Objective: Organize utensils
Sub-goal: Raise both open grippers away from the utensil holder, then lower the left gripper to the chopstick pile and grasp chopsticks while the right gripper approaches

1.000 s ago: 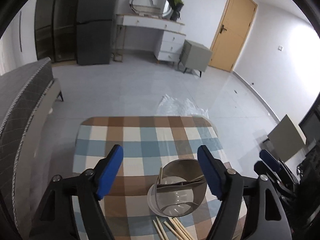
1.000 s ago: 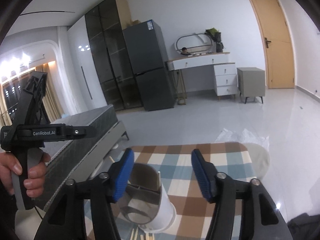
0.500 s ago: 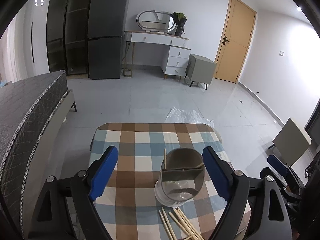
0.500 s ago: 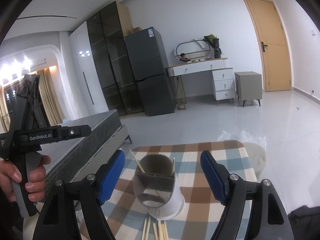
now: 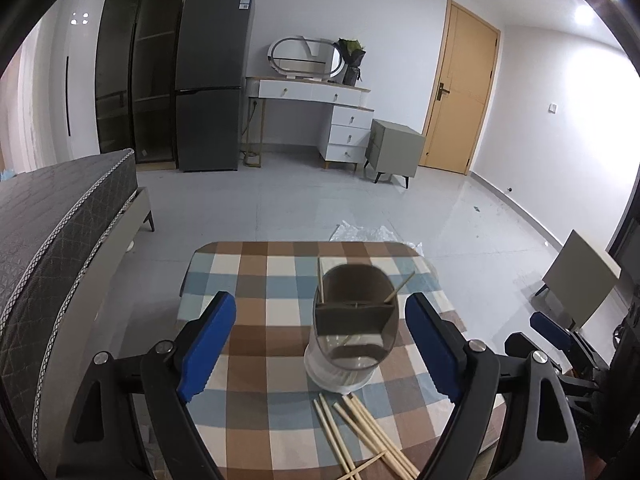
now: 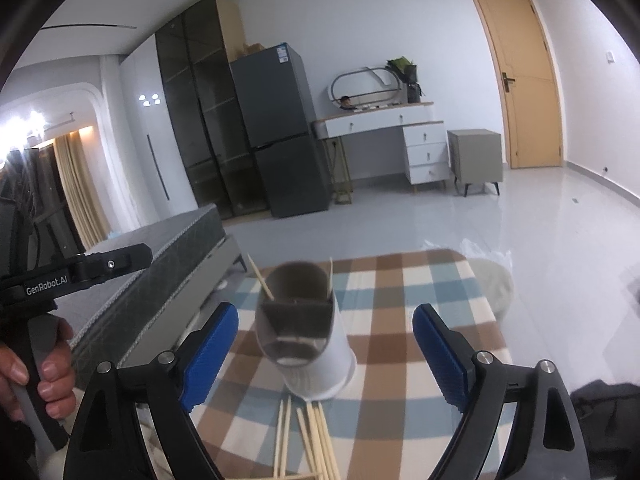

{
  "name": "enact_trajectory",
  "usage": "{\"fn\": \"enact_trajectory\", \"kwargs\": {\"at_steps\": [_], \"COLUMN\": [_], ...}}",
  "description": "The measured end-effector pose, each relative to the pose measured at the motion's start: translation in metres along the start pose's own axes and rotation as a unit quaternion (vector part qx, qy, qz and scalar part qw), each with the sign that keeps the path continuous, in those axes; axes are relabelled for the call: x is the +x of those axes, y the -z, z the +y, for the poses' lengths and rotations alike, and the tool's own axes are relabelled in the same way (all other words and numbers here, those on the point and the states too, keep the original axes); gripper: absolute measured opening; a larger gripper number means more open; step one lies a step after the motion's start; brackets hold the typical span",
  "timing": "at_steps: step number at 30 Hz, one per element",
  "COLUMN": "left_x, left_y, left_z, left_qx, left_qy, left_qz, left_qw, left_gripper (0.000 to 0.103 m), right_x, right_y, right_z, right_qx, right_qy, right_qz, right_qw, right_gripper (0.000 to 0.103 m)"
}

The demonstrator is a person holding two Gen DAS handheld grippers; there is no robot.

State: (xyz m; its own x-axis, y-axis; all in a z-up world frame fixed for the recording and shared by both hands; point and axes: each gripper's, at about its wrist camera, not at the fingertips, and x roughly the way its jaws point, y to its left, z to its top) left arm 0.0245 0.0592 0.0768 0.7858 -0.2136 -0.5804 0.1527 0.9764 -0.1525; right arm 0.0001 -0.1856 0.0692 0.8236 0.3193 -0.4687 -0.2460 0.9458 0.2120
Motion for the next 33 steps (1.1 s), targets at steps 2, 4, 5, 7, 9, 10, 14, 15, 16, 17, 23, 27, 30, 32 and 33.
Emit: {"fn": "enact_trajectory", "kwargs": {"at_steps": [2,4,5,7,9,10,14,15,16,17,23,27,30,32,33], "left_x": [0.001,0.005,0.006,0.010,0.018,0.023,0.036,0.041,0.045,0.048,0.073,0.093,0.105,0.113,0.115], "left_y": [0.008,0.016,0.020,0.031,0.041,0.047,0.066,0.072,0.078,0.083,0.114,0.142,0.159,0.166,0.169], "left_z": [0.000,0.000,0.000,-0.002,-0.005,-0.006,-0.015,-0.019,-0.023,-0.026,-0.047,-0.059,-0.065,-0.067,-0.068], "left_qx": [-0.002,-0.004,-0.003,0.001,0.005,0.008,0.024,0.035,0.043,0.051,0.116,0.142,0.176,0.183,0.182], "left_qy": [-0.002,-0.003,-0.003,-0.003,-0.001,0.000,0.013,0.018,0.022,0.025,0.046,0.079,0.065,0.068,0.070], "left_qz": [0.004,0.010,0.012,0.021,0.041,0.054,0.081,0.093,0.103,0.112,0.179,0.253,0.278,0.301,0.308], "left_qw": [1.0000,0.9999,0.9999,0.9998,0.9991,0.9985,0.9963,0.9949,0.9935,0.9920,0.9759,0.9538,0.9420,0.9333,0.9310], "left_gripper": [0.083,0.083,0.083,0.083,0.083,0.083,0.083,0.083,0.083,0.083,0.083,0.083,0.083,0.083,0.083], "right_x": [0.001,0.002,0.002,0.003,0.005,0.006,0.010,0.011,0.013,0.014,0.020,0.023,0.025,0.025,0.024], "right_y": [0.006,0.012,0.016,0.023,0.029,0.032,0.040,0.043,0.045,0.048,0.054,0.056,0.058,0.057,0.057], "right_z": [-0.001,-0.001,-0.001,-0.004,-0.007,-0.009,-0.016,-0.018,-0.020,-0.023,-0.042,-0.053,-0.059,-0.062,-0.063], "right_qx": [-0.001,-0.005,-0.006,-0.005,-0.001,0.001,0.005,0.008,0.011,0.015,0.055,0.081,0.099,0.108,0.110], "right_qy": [0.001,0.002,0.003,0.006,0.006,0.006,0.010,0.013,0.016,0.017,0.036,0.048,0.047,0.046,0.045], "right_qz": [0.007,0.011,0.013,0.020,0.029,0.035,0.054,0.060,0.068,0.074,0.093,0.106,0.115,0.116,0.115], "right_qw": [1.000,1.000,1.000,1.000,1.000,0.999,0.998,0.998,0.998,0.997,0.994,0.990,0.987,0.986,0.986], "right_gripper": [0.090,0.090,0.090,0.090,0.090,0.090,0.090,0.090,0.089,0.089,0.089,0.087,0.085,0.085,0.085]}}
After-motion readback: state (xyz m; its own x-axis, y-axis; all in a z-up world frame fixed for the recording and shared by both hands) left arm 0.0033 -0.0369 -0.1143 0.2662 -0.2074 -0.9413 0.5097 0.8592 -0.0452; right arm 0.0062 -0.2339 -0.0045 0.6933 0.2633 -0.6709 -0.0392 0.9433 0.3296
